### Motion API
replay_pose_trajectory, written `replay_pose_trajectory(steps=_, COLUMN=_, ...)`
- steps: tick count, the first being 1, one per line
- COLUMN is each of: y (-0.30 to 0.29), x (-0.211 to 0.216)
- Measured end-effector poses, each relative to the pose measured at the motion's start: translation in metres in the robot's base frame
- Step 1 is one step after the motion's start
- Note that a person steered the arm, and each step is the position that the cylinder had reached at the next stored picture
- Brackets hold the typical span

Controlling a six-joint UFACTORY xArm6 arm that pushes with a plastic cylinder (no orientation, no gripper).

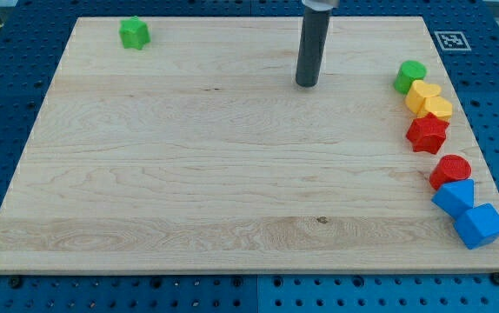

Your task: Move the green star closer to the green circle

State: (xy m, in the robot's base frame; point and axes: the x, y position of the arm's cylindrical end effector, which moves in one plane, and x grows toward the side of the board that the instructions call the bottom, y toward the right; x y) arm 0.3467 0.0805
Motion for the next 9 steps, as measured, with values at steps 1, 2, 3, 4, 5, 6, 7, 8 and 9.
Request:
replay_pose_trajectory(steps=1, y=0.0, x=0.0)
replay_pose_trajectory(steps=2, y=-0.001, x=0.0)
replay_pose_trajectory(steps=3, y=-0.04, x=0.006)
replay_pose_trajectory(steps=4, y=-0.129, x=0.016)
replay_pose_trajectory(steps=5, y=-0.223, x=0.016)
replay_pose_trajectory(steps=6, y=-0.329, x=-0.003)
replay_pose_trajectory(steps=7, y=-0.384, x=-0.055)
replay_pose_trajectory(steps=8, y=-0.385, x=-0.06)
replay_pose_trajectory(steps=9, y=-0.37, x=-0.086)
